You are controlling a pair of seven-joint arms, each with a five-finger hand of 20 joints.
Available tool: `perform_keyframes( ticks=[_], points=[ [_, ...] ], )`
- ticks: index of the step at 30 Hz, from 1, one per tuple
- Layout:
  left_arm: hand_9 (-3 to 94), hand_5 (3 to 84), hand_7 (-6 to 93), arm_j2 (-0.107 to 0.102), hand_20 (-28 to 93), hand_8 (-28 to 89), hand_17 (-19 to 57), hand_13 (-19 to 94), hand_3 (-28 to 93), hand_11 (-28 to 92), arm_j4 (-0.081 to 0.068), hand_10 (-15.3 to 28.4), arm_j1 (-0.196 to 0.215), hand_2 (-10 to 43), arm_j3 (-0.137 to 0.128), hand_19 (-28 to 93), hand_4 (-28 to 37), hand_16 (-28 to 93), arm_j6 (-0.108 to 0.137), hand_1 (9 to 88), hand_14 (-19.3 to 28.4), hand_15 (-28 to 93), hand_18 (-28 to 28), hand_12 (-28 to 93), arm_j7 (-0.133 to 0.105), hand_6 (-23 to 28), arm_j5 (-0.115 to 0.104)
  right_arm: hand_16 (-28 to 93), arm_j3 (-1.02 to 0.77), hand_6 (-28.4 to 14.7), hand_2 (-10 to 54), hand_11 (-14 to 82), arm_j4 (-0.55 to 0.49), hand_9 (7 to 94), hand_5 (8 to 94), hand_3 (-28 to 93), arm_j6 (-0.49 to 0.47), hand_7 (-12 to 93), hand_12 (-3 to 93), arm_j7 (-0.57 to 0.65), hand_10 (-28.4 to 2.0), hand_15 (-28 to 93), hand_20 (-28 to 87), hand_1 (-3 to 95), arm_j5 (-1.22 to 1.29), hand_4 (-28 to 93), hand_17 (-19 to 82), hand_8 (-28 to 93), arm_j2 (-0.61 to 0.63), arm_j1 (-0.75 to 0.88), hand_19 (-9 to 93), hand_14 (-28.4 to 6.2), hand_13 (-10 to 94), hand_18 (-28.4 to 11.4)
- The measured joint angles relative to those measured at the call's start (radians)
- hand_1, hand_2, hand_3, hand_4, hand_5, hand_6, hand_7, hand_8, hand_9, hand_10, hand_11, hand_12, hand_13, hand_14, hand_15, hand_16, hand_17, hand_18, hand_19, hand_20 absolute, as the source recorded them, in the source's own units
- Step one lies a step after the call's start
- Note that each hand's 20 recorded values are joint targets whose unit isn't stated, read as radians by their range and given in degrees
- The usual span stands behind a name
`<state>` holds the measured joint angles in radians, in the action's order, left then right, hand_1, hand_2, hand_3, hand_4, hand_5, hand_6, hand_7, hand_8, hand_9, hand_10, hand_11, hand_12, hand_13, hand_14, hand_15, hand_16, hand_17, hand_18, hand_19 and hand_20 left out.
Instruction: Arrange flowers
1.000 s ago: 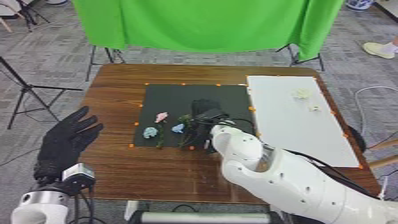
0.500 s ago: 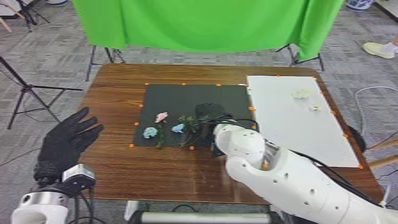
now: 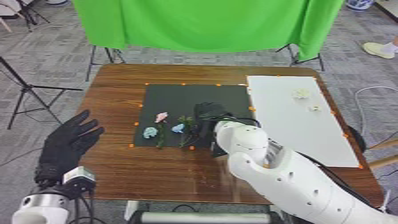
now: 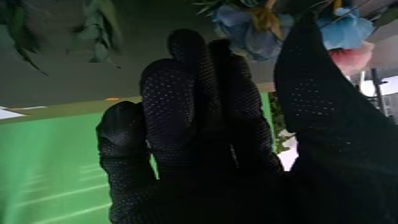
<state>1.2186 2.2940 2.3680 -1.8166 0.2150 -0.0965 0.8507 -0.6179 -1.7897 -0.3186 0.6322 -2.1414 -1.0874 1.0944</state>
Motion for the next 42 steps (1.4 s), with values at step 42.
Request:
perform_keyframes(
  ticks=[42],
  points=[
    [34.9,38.4,13.8,-0.012,-2,-10,-10.6,26,81,27,0.014,19.8,0.043,5.9,0.016,57,-21.1,-9,0.025,24.5,26.4,49,23.3,9,-0.055,10.5,-0.004,8,-0.207,-6.3,-9.5,19.6,0.031,49.5,47.5,91,0.179,19,13.0,0.168,-18.6,84,53,30.7,0.158,-28,32,-14,0.445,0.002,93,-11.5,61,-22.0]
  ],
)
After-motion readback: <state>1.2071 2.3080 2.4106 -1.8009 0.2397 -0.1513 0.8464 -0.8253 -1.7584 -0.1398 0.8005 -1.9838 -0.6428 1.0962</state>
